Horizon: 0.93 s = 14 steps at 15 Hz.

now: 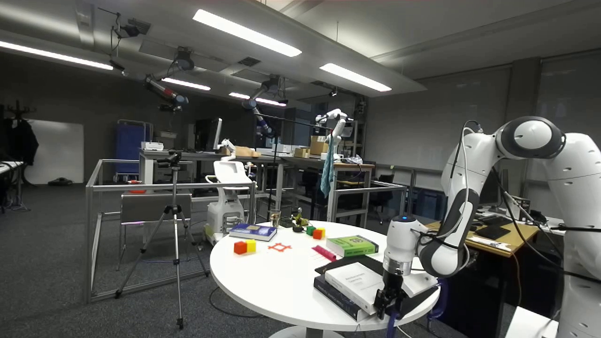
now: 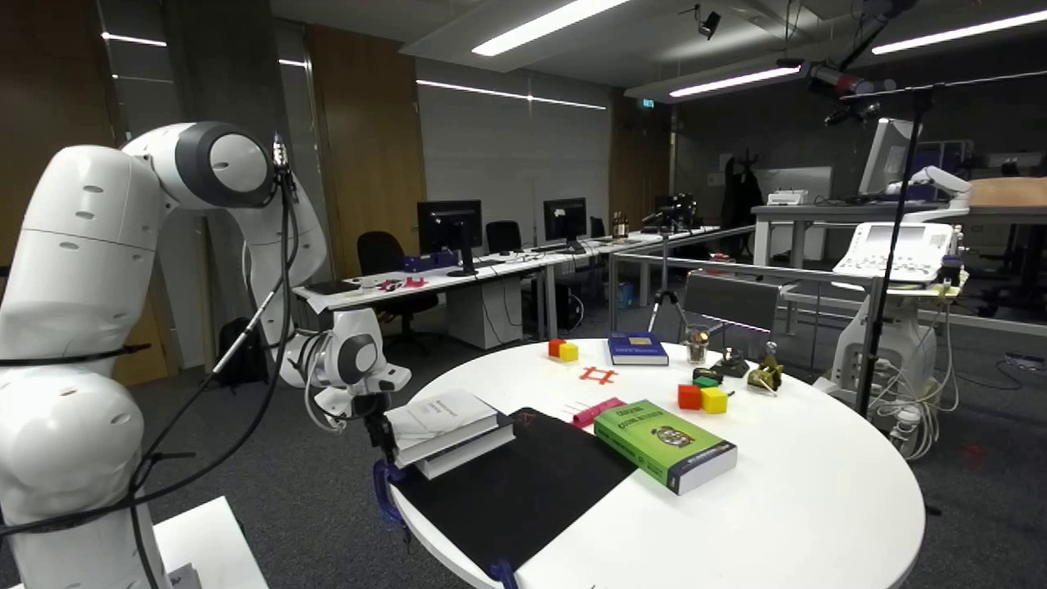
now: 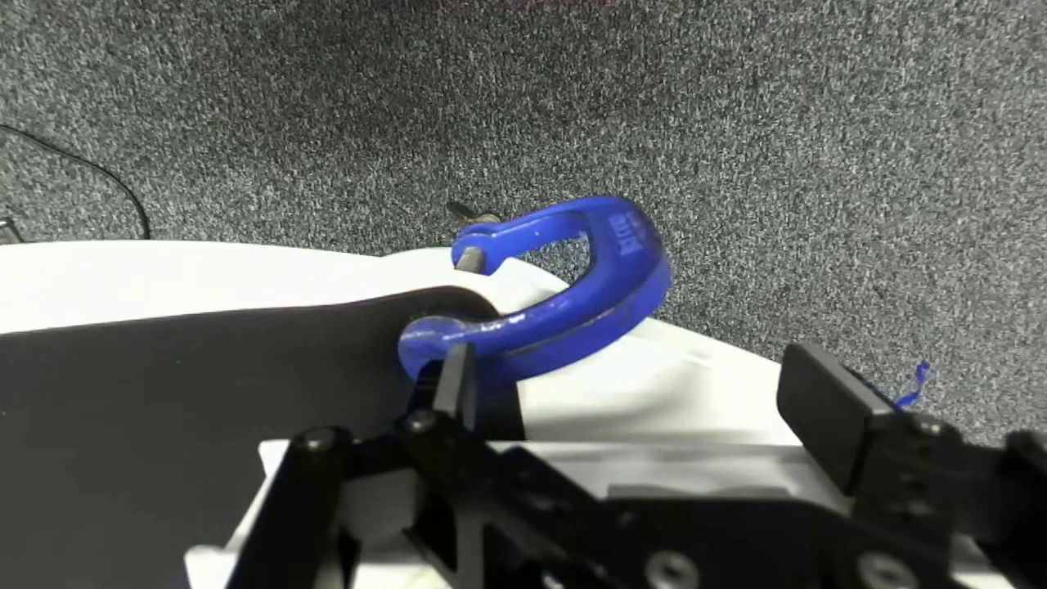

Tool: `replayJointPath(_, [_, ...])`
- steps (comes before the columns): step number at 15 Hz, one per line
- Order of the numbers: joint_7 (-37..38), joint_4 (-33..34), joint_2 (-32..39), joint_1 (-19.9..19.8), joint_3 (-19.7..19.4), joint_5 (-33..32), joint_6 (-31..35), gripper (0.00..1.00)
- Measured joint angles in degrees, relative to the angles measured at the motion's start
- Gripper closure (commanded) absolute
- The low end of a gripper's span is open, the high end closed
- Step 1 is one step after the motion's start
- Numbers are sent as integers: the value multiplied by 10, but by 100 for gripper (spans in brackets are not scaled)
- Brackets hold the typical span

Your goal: Push the white book backwards slightly

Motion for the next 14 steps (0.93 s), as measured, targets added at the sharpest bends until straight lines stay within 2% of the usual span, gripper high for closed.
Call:
replayJointPath(8, [-24,6,0,-7,-3,0,-6,0])
replayJointPath(14, [-93,9,-1,6,-24,19,-26,0])
